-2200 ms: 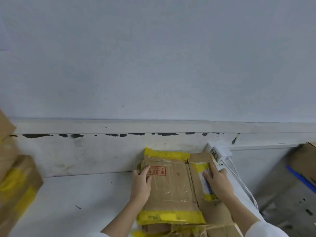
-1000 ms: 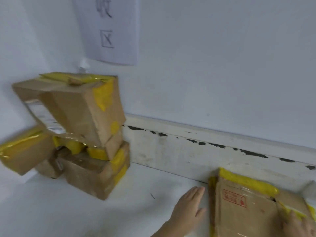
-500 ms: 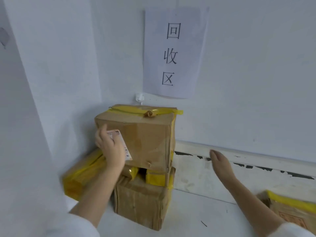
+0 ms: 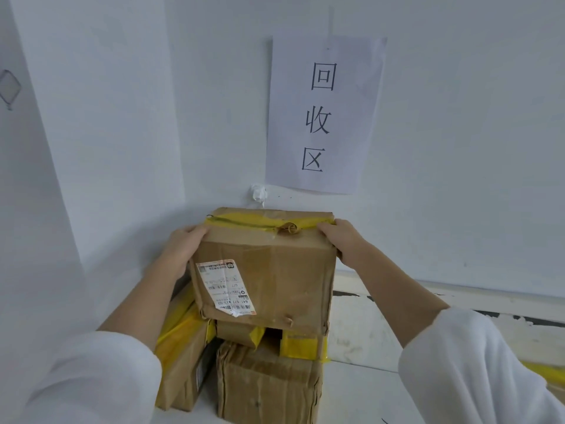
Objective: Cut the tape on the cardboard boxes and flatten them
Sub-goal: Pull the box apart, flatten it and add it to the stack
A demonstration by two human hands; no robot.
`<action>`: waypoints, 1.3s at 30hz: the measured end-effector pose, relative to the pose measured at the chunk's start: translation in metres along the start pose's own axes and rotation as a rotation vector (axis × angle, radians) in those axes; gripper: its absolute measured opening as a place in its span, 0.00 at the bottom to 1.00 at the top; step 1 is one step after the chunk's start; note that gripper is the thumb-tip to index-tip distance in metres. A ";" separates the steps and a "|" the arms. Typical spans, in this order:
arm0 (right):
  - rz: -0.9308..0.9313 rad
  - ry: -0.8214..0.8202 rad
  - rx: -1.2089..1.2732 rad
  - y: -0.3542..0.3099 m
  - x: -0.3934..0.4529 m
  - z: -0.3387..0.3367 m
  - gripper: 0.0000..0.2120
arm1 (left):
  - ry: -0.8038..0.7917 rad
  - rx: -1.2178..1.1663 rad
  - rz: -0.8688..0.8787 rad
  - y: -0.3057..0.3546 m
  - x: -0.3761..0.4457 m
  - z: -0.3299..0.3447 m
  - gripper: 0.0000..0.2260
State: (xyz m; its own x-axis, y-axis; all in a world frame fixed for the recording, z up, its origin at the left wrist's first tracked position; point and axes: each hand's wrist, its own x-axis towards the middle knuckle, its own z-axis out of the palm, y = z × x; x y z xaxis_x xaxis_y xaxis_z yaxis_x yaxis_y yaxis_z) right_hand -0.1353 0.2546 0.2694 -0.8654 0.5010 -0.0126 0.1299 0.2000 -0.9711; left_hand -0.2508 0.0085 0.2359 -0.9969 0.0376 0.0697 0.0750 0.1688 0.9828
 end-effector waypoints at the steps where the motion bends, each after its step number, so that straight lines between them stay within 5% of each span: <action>1: 0.012 -0.008 0.039 0.001 0.000 -0.001 0.13 | 0.001 -0.022 0.005 0.000 -0.003 0.000 0.07; 13: -0.020 0.192 0.280 -0.003 -0.069 -0.089 0.16 | -0.103 -0.167 0.167 0.049 -0.105 0.039 0.09; 25: 0.164 0.391 0.325 0.143 -0.221 -0.222 0.14 | -0.423 -0.101 0.214 -0.012 -0.269 0.147 0.22; 35: 0.361 0.547 0.505 0.244 -0.274 -0.188 0.18 | -0.652 0.102 -0.037 -0.081 -0.264 0.177 0.20; 39: 0.377 0.560 0.585 0.269 -0.283 -0.157 0.20 | -0.688 0.299 -0.004 -0.104 -0.238 0.176 0.19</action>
State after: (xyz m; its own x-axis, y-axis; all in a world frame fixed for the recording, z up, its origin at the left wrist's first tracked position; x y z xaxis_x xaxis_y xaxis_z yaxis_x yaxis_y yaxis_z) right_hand 0.2204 0.2994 0.0490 -0.4315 0.8151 -0.3866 -0.0421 -0.4463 -0.8939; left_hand -0.0164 0.1556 0.0871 -0.7638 0.6271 -0.1527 0.1730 0.4269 0.8876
